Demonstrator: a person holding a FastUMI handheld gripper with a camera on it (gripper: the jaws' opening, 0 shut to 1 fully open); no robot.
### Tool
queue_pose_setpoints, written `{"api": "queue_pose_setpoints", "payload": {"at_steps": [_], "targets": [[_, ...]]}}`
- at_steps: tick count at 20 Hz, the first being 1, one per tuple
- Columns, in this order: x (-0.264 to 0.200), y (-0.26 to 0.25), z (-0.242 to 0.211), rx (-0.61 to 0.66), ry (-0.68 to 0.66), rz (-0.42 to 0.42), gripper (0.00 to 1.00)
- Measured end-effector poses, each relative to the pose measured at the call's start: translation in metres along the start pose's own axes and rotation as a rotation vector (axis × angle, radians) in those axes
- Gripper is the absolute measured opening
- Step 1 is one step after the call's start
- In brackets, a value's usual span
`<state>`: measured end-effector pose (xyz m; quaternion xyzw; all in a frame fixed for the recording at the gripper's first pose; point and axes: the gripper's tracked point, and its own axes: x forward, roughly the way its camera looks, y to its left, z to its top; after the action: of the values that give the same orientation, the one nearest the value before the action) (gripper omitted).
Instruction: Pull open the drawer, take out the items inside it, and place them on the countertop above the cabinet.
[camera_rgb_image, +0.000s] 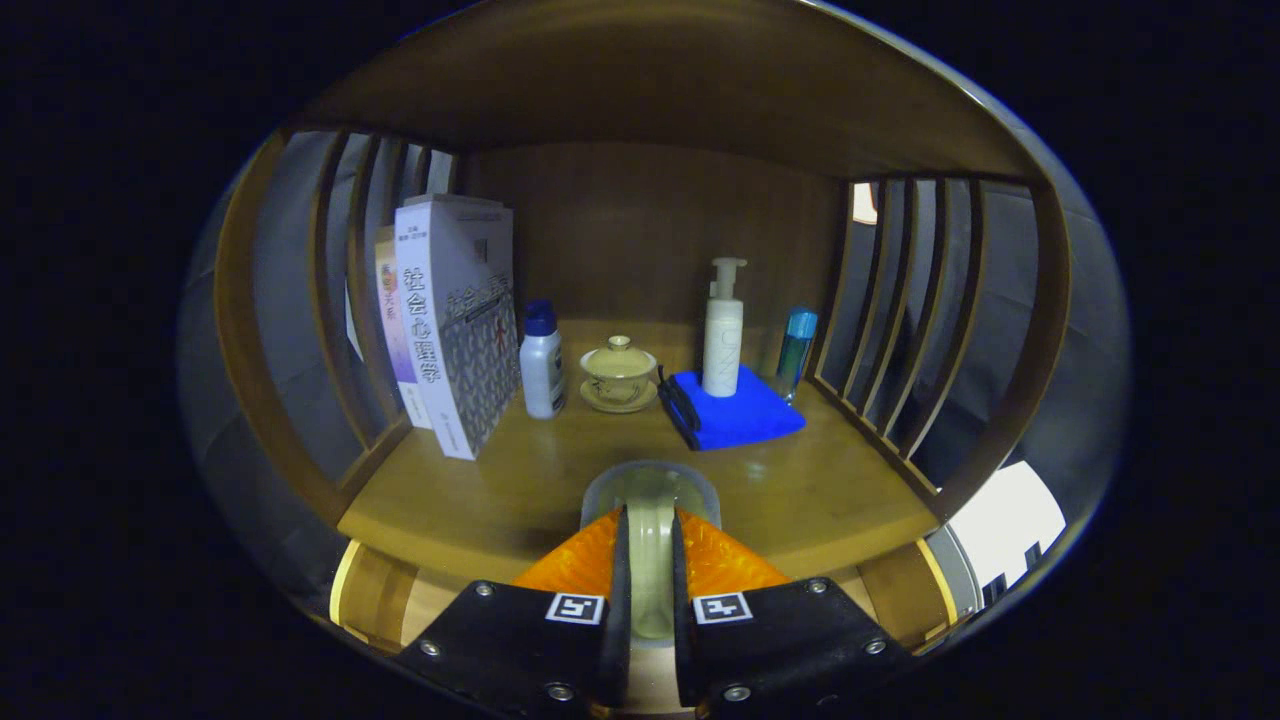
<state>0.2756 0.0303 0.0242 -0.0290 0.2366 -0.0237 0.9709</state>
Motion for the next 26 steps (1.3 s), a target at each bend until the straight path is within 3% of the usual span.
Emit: {"api": "queue_pose_setpoints", "payload": {"at_steps": [10, 15, 18, 22, 26], "targets": [[0.045, -0.008, 0.013, -0.004, 0.007, -0.004, 0.19], [0.061, -0.006, 0.005, -0.023, 0.029, 0.026, 0.29], [0.049, -0.014, 0.016, 0.01, -0.025, 0.001, 0.56], [0.019, -0.01, 0.045, 0.056, -0.165, 0.048, 0.94], [-0.022, -0.012, 0.053, 0.013, -0.25, 0.023, 0.94]]}}
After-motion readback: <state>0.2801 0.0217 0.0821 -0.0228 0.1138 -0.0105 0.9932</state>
